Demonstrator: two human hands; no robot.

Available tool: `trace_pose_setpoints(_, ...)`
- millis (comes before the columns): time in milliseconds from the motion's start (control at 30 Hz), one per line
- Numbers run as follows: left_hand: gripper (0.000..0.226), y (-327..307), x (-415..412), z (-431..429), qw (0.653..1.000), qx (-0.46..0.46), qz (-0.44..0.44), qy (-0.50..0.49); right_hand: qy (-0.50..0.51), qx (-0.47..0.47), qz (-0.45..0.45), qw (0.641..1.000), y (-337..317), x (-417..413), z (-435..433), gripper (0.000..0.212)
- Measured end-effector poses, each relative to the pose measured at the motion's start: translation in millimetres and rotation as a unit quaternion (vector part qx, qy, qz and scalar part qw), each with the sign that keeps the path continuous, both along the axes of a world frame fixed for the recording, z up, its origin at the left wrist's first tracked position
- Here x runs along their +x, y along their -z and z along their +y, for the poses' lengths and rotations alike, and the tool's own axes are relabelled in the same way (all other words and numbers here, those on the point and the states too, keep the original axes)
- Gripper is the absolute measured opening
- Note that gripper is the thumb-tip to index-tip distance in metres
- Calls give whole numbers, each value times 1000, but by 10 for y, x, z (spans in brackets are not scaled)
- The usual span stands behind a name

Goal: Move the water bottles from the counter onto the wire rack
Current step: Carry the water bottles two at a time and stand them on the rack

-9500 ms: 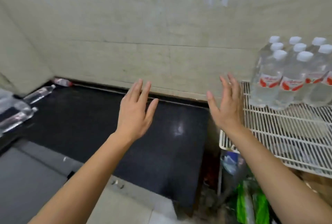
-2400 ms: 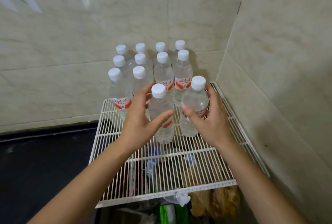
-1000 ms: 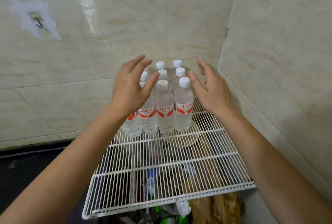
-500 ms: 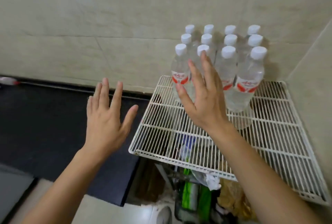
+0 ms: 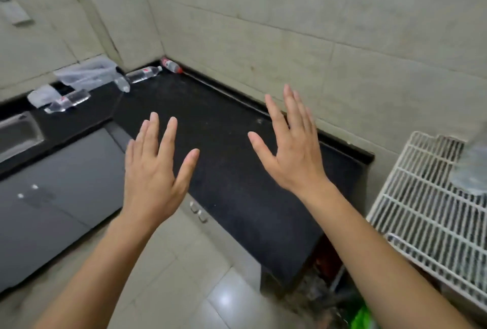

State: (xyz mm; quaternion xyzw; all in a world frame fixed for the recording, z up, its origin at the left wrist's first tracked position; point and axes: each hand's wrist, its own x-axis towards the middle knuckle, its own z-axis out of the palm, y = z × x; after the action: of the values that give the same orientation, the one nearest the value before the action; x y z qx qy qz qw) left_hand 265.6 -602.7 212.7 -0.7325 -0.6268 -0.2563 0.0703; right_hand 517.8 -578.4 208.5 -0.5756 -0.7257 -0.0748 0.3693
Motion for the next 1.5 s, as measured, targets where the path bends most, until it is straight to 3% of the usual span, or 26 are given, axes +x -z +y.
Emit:
trace_pose_setpoints(233,72,-191,-2026,337,995,4,-12,-99,-123,-20,4,992,-36,-2223,833,70)
trace_pose_setpoints(400,73,-199,-2940,574,988,-5,-40,-146,-190,-23,-31,981,-57,-3241,1257,70)
trace_pose_setpoints(700,73,99,-3954,1493,983,-31,-54,-173,-227,-32,-42,972,141,-4364,2347,68)
trace_pose_setpoints(1100,69,-84,-5462,3927,982,-27,-2,-187,-246,-66,-16,967,292,-5909,4779,69)
trace_pose_setpoints(1233,69,-131,-5907,4500,976,-31,-40,-210,-233,-106,-12,967,251,-6410,5386,71)
trace_pose_setpoints(1333,68,61,-6228,4940,977,-43,-33,-206,-231,-107,-23,967,379,-6707,5810,72)
trace_pose_setpoints(1500,66,652,-6887,5750,967,-145,-42,-204,-174,-178,-93,964,871,-7125,6521,73)
